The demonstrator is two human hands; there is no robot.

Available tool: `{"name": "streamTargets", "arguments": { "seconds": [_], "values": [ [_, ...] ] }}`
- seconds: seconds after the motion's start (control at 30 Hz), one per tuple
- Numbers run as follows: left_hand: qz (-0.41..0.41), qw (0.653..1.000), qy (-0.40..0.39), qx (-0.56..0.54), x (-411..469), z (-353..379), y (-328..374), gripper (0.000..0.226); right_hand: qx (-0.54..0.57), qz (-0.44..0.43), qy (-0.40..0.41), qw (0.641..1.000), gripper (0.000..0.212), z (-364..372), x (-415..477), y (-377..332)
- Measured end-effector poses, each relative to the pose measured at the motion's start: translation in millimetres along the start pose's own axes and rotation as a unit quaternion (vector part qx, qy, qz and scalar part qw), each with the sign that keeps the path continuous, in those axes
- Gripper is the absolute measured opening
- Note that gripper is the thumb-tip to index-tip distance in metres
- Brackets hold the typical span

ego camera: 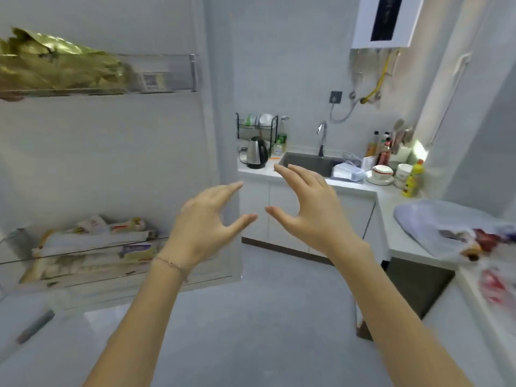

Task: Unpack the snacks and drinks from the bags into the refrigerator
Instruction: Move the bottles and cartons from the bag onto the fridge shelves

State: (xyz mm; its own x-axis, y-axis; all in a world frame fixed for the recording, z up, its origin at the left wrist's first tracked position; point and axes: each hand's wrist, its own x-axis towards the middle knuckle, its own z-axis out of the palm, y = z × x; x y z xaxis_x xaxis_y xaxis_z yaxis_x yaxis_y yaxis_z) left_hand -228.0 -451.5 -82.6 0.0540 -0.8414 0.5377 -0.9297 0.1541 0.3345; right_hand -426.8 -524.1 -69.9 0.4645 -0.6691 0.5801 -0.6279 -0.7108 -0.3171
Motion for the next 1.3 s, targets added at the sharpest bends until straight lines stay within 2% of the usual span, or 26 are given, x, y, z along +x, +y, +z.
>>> {"name": "streamTargets", "arguments": {
  "seconds": [0.13,0.23,0.7,0.9,1.17,1.3],
  "values": [
    [0.081,0.994,-0.067,-0.042,50,73,55,0.076,-0.063,0.109,0.001,0.992,0.073,-38,-22,78],
    [0.134,0.986,-0.083,-0.050,90,125,89,0.082,-0.098,0.180,-0.003,0.979,0.074,-59,-39,132],
    [0.281,0.942,-0.156,-0.101,255,344,217,0.084,-0.192,0.406,0.043,0.892,0.074,-115,-65,356],
    [0.308,0.925,-0.185,-0.124,292,412,266,0.086,-0.206,0.450,0.047,0.868,0.075,-129,-78,428],
    [0.322,0.918,-0.201,-0.115,342,507,326,0.088,-0.197,0.460,0.047,0.865,0.074,-148,-82,548],
    [0.315,0.922,-0.204,-0.099,364,556,361,0.090,-0.177,0.464,0.022,0.868,0.078,-159,-86,616]
  ]
}}
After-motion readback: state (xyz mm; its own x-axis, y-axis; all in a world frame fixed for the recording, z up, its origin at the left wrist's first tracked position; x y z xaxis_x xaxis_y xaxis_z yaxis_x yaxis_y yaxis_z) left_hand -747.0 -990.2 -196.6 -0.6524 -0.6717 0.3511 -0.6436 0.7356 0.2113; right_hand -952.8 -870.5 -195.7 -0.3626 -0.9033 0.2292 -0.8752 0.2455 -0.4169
